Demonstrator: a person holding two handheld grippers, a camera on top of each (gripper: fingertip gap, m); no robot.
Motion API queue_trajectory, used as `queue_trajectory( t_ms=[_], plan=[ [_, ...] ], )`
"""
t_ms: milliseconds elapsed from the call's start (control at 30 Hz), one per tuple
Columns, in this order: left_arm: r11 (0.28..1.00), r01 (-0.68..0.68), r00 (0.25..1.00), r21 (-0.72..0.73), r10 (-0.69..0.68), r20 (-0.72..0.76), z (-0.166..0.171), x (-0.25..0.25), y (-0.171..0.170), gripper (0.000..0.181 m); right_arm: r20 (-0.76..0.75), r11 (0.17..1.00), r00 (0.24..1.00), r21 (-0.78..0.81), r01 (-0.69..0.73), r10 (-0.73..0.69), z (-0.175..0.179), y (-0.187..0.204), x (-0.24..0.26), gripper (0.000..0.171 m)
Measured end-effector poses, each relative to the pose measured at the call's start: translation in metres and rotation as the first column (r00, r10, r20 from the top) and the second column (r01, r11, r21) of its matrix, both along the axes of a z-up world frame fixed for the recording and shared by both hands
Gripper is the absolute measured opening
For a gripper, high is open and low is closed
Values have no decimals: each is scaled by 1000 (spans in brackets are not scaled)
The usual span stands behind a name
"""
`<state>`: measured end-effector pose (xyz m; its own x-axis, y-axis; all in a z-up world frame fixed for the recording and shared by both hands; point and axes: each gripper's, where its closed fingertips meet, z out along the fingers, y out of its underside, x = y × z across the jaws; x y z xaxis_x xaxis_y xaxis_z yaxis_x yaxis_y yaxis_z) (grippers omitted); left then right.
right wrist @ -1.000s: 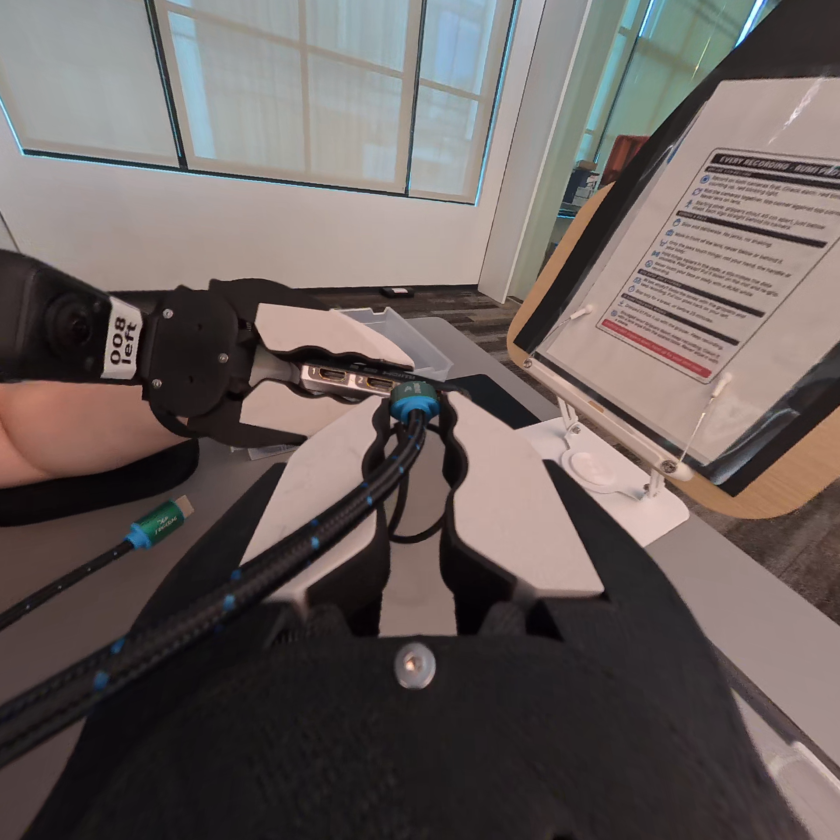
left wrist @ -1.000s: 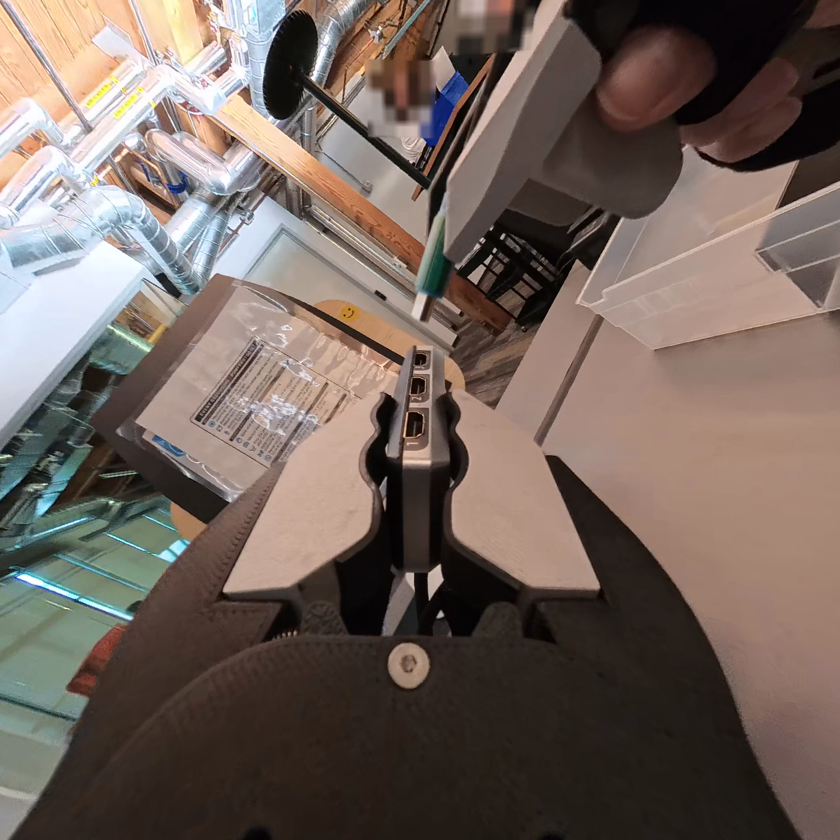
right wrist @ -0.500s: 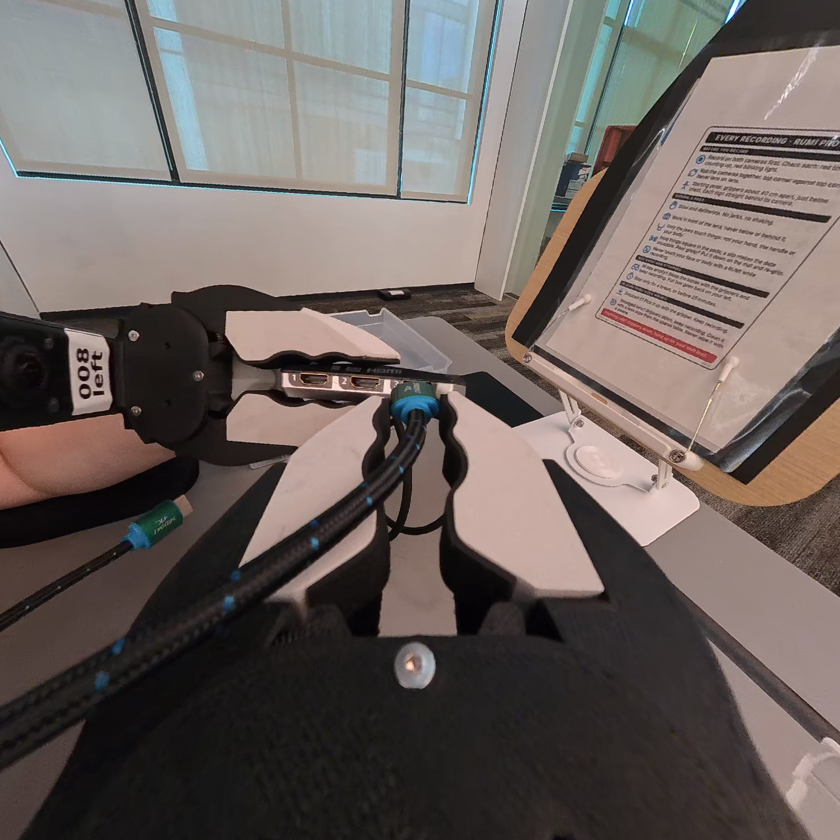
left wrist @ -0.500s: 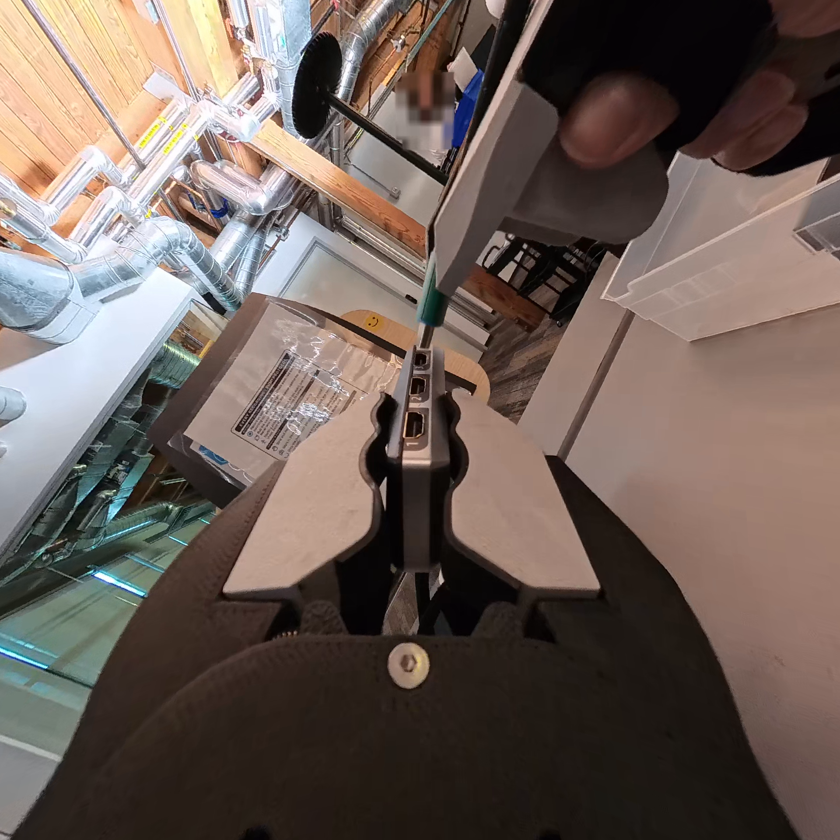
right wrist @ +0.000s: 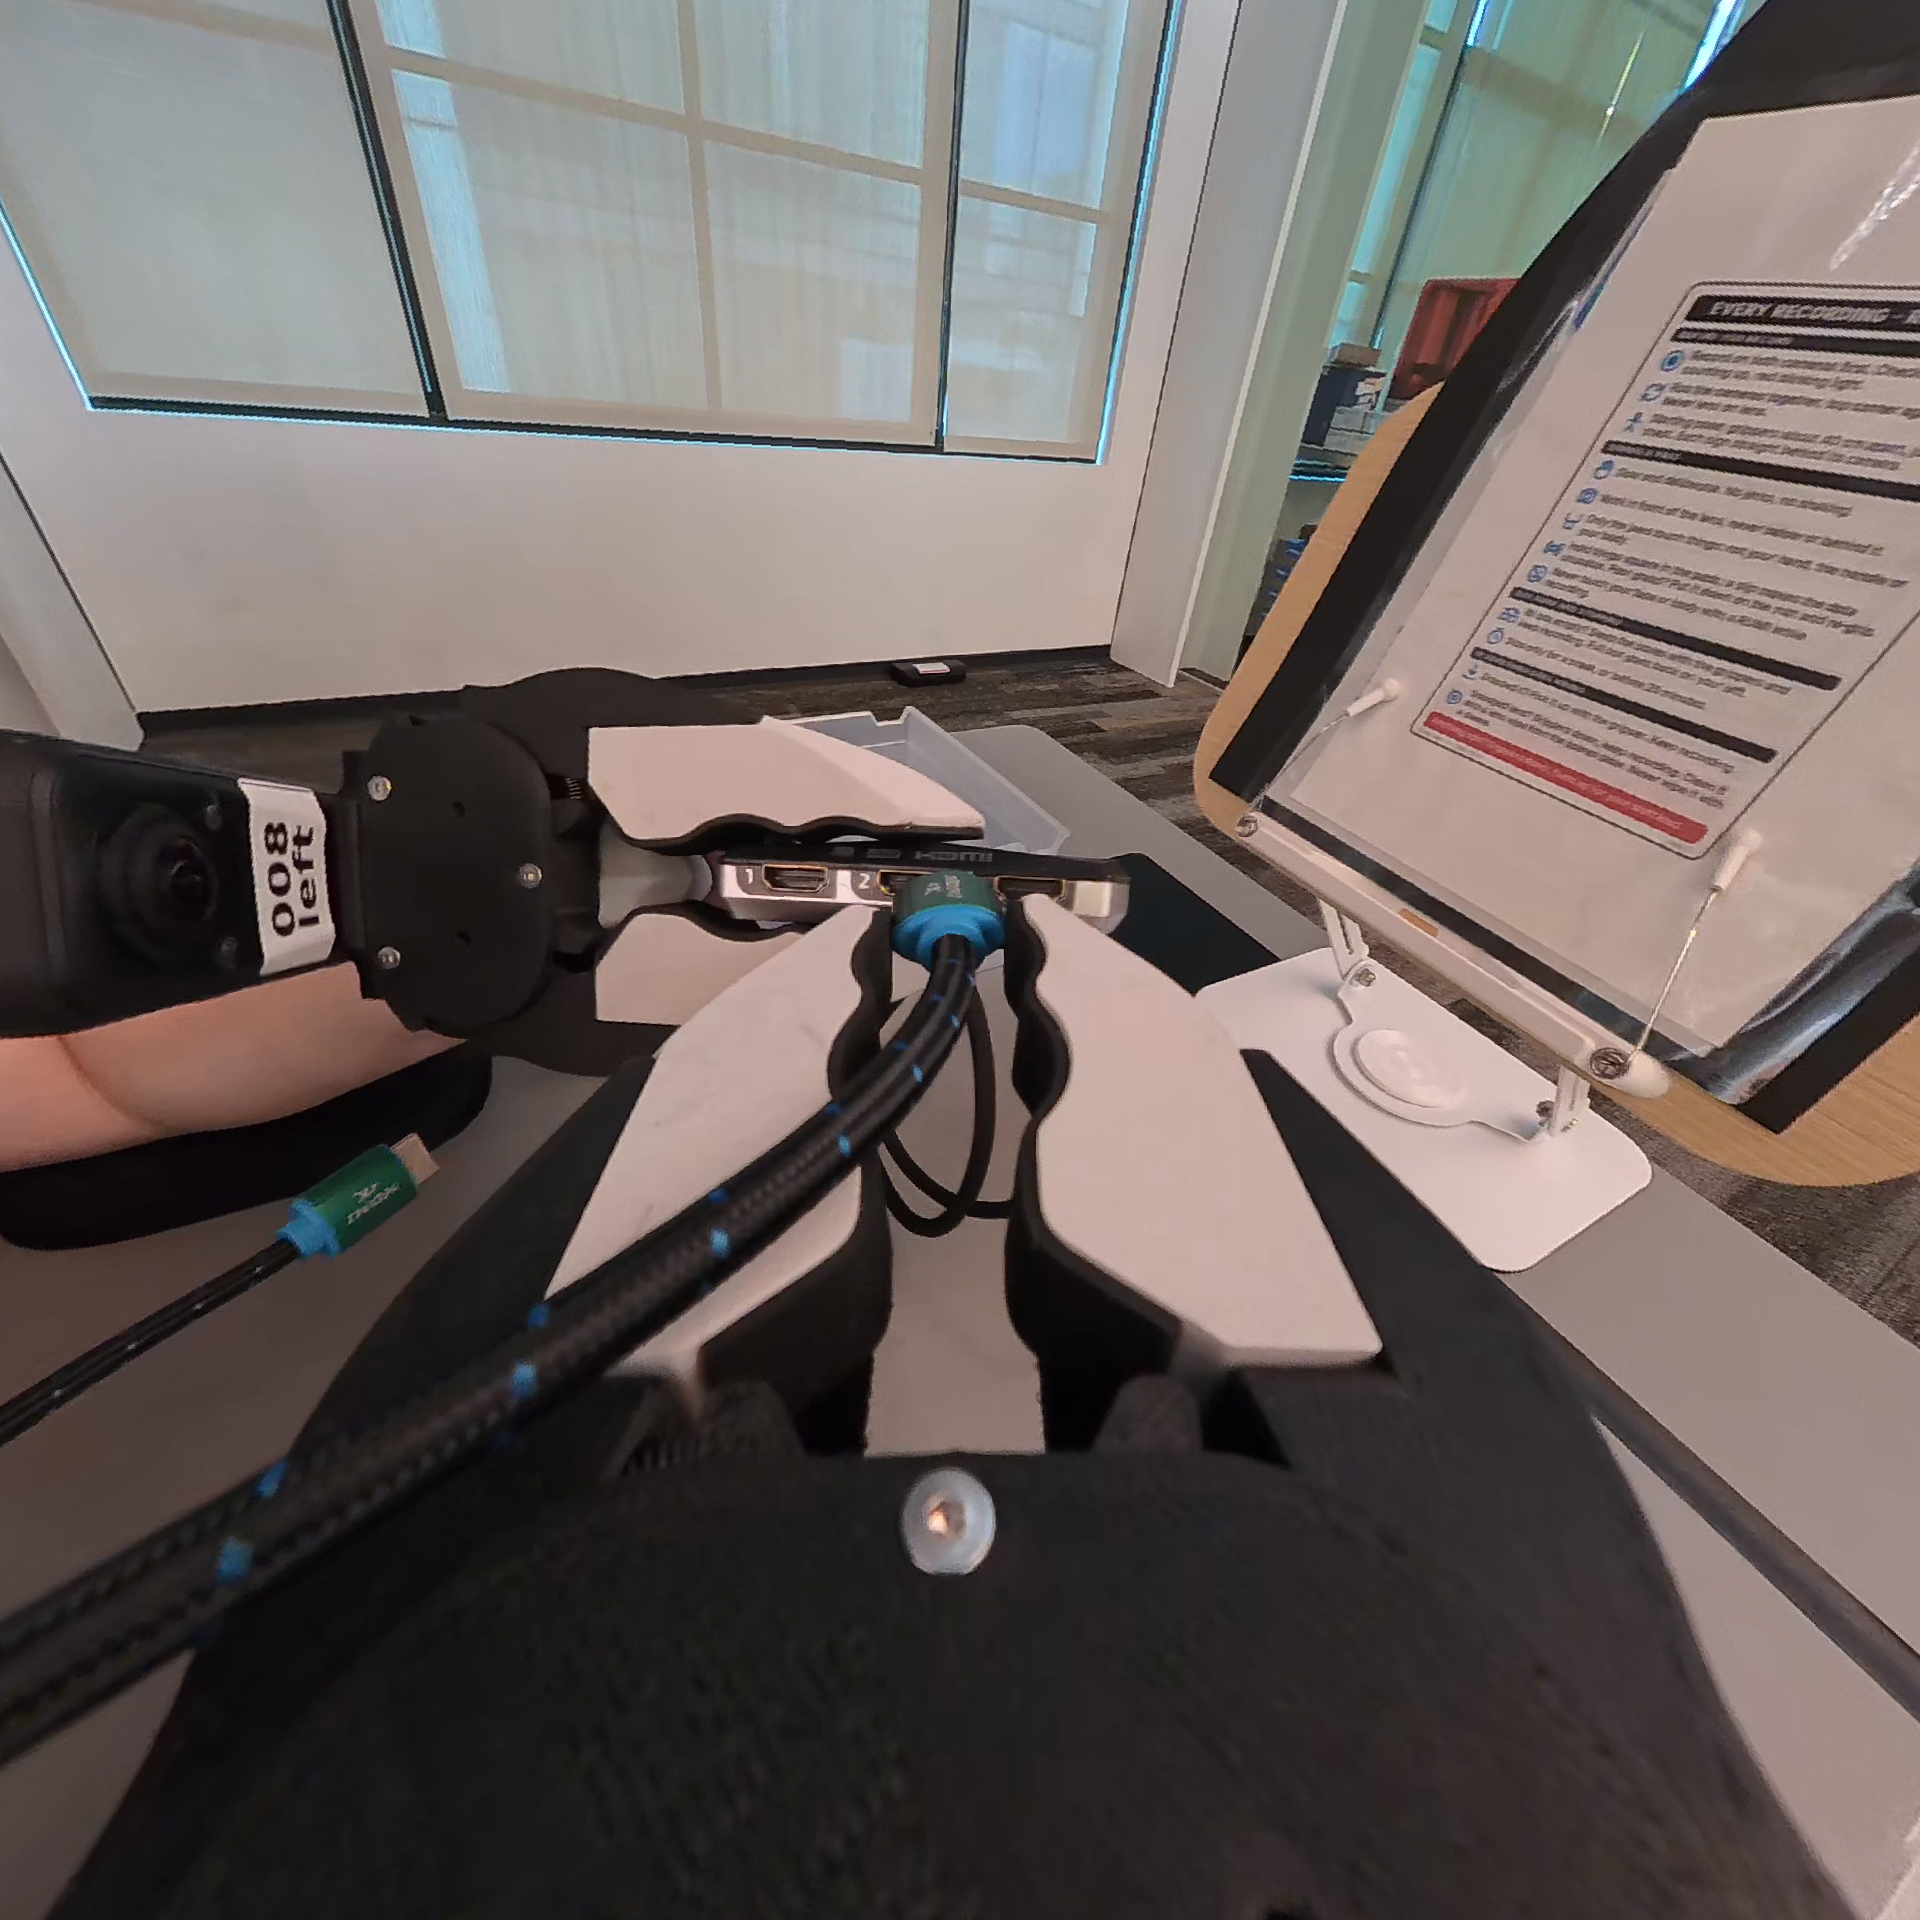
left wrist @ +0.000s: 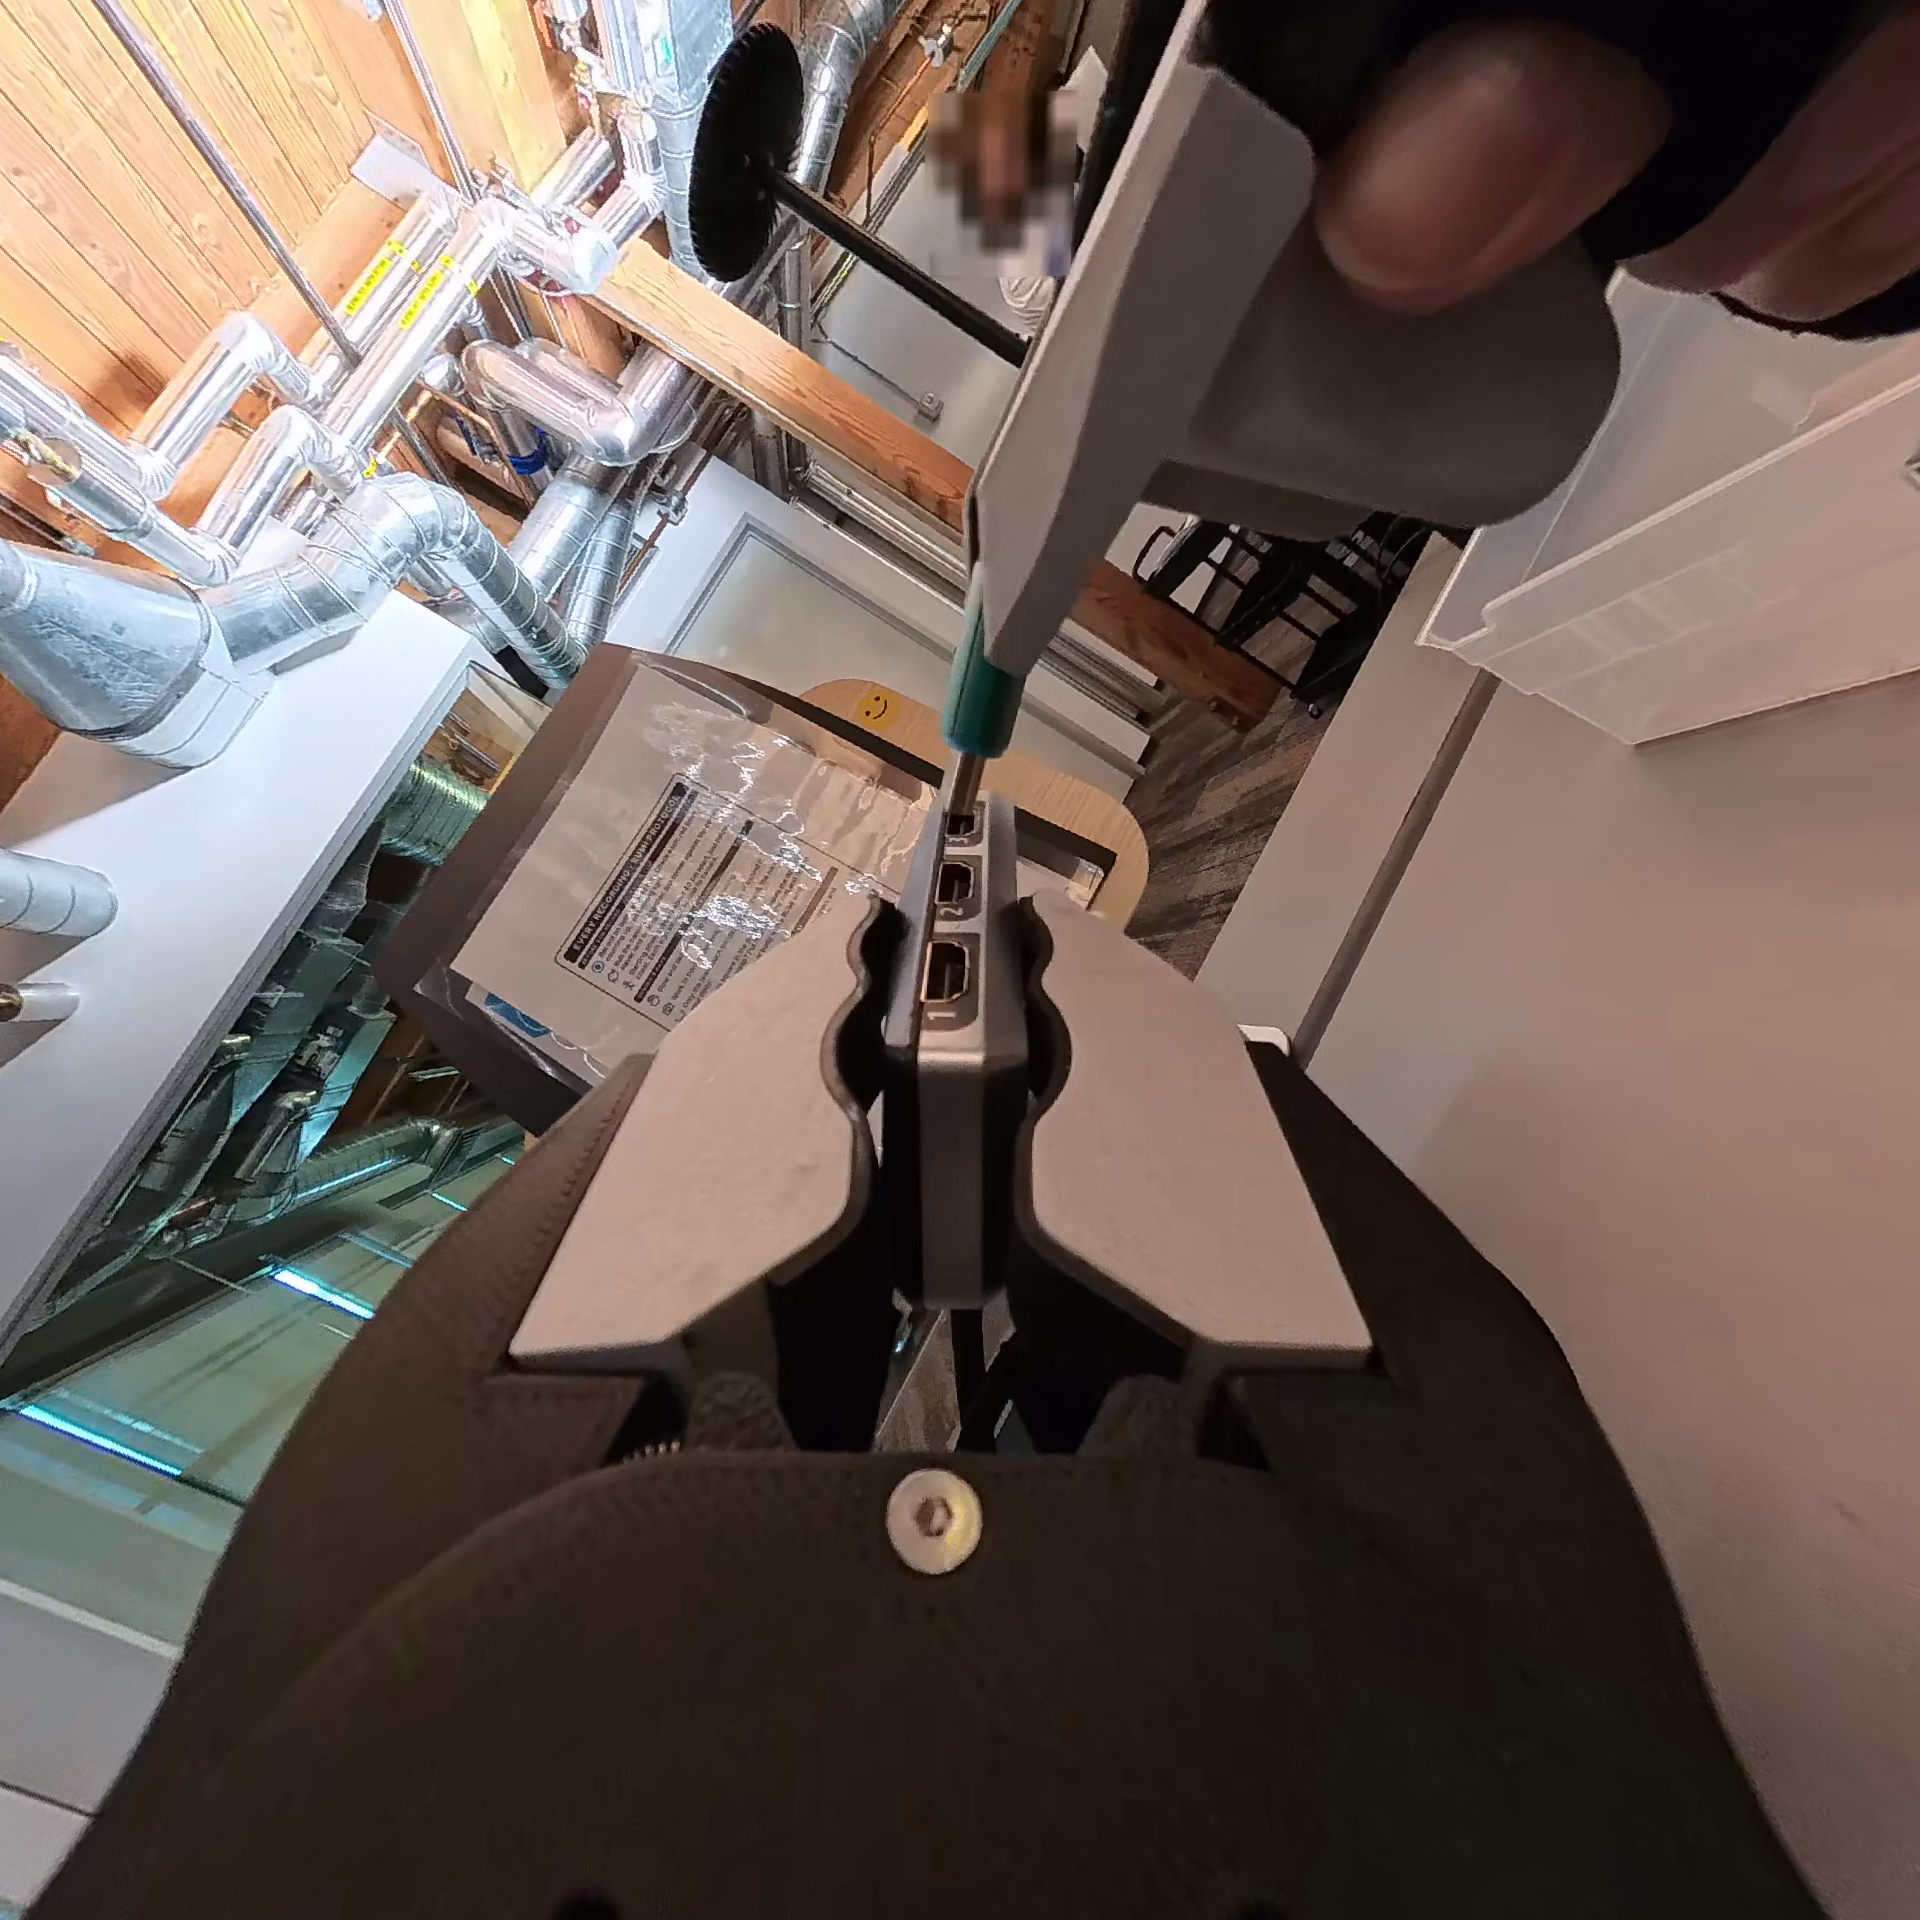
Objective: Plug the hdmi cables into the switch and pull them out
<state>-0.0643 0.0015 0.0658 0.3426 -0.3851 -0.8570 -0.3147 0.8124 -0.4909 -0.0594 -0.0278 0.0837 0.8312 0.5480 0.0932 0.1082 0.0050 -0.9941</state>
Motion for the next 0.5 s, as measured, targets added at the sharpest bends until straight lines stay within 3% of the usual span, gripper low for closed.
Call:
queue_trajectory(
  t_ms=[33,500],
  plan=[
    [1000,-3,1000,2,3,2,0,0,0,23,-3,1000,1000,0,3,-3,0,0,-1,21],
    [994,-82,996,78,80,29,4,-2,3,23,-36,1000,999,-5,15,-15,-4,5,-9,21]
  ],
)
